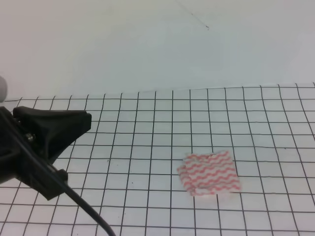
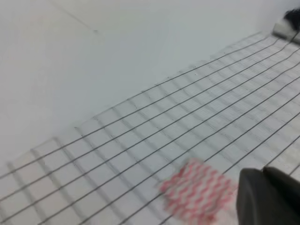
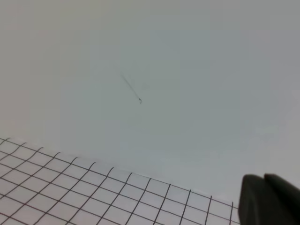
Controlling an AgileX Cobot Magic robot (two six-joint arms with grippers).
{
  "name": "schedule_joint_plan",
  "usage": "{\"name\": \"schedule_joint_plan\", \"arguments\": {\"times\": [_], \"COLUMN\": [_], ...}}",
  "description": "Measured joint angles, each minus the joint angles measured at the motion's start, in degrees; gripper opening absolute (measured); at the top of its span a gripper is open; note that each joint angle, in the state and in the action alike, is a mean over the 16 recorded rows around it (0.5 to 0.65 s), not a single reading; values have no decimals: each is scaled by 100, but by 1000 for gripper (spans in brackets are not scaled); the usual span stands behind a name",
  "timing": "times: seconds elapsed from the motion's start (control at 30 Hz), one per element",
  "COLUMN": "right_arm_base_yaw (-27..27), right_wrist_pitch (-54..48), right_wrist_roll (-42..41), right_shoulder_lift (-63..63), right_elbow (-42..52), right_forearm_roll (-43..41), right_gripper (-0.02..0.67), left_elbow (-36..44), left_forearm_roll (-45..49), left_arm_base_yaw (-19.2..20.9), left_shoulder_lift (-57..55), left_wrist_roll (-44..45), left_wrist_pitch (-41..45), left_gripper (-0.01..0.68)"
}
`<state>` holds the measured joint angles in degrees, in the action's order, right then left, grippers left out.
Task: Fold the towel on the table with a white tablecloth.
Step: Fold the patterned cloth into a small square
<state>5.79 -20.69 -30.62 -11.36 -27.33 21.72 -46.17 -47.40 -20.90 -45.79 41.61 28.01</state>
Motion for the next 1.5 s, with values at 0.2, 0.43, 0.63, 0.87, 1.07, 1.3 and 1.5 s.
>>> {"name": "schedule_joint_plan", "arguments": {"times": [0.2,0.43,0.63,0.87,1.07,1.3,1.5], "right_arm_base_yaw": [0,0,0,0,0,0,0], "right_wrist_pitch": [0,0,0,0,0,0,0], "right_wrist_roll": [4,3,-1,-4,-4,-8,-18], "right_shoulder_lift": [0,-7,-8,-5,-9,-23,-36], "right_elbow": [-1,0,1,0,0,-1,0], "right_forearm_roll": [6,27,45,52,53,54,57], "right_gripper": [-1,-1,-1,-1,-1,-1,-1], "left_elbow": [438,1641,2894,3946,4412,4653,4670], "left_forearm_roll": [1497,3713,4758,4968,4844,4716,4636], "left_arm_base_yaw": [0,1,1,18,263,896,1422], "left_shoulder_lift": [477,1757,2998,4000,4435,4650,4680], "left_wrist_roll": [-1383,-3489,-4466,-4769,-5030,-5297,-5334], "left_wrist_pitch": [-631,-1413,-1711,-1797,-1717,-1395,-1116], "left_gripper": [0,0,0,0,0,0,0]}}
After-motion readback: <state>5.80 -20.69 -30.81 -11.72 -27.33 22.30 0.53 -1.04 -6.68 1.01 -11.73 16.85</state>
